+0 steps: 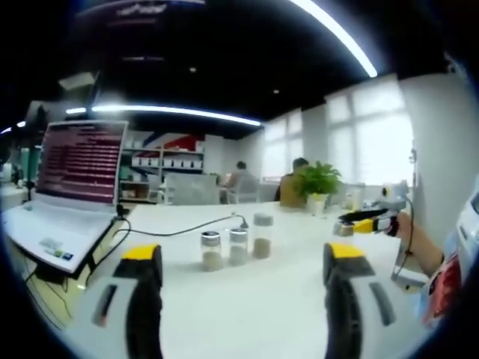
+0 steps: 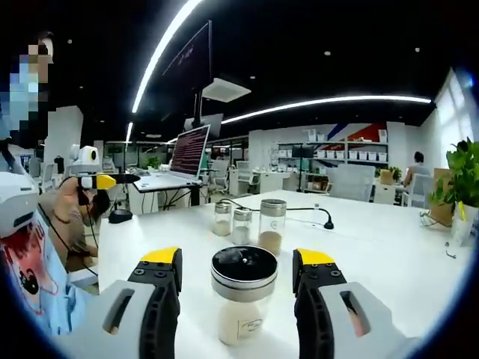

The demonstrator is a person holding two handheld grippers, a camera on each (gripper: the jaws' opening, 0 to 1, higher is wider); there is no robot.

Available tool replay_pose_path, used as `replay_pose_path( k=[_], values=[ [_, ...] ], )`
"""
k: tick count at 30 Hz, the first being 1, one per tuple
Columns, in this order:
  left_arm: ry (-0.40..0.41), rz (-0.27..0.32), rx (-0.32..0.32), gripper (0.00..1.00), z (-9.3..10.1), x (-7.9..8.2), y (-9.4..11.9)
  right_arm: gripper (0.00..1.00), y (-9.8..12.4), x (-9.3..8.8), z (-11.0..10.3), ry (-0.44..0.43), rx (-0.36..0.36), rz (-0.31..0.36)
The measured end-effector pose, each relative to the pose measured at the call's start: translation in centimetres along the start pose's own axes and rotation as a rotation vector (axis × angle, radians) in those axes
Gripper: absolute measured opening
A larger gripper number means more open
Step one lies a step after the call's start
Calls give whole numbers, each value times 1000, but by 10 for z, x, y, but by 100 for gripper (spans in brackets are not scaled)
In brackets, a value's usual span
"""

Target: Rotate the seasoning bottle until the label or dispensing opening points toward the visible target arrow and the bottle remains upright within the marked orientation range

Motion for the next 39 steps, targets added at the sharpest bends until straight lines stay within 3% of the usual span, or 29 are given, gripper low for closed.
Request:
replay_pose_path(
  k=[5,12,17,22,28,31,39],
  values=[
    [-5,17,-41,94,6,2,1,64,9,-5,3,37,48,-12],
    [-20,-1,-36,94,5,-2,-2,66,17,-2,18,25,94,22],
    [-26,3,-35,94,4,-1,0,67,14,-1,28,5,208,57],
    [-22,5,-24,94,2,0,1,66,9,-3,35,-7,253,79],
    [-39,6,-25,94,2,0,2,64,-1,-2,29,-4,289,47],
    [-39,11,-23,94,1,1,4,62,-7,-2,27,28,284,-17],
    [-38,5,-8,94,-2,0,3,57,-19,-2,27,56,320,-57]
  ],
)
Point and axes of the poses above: the point that each gripper's makers call its tool centre point, and the gripper's own axes: y roughly backward along the fingers, z roughly to its right, x roughly out of its top, the point moved 9 cm from there along y, roughly backward along the fingers, and after that the axes turned 13 degrees about x, right-handed, at the moved point
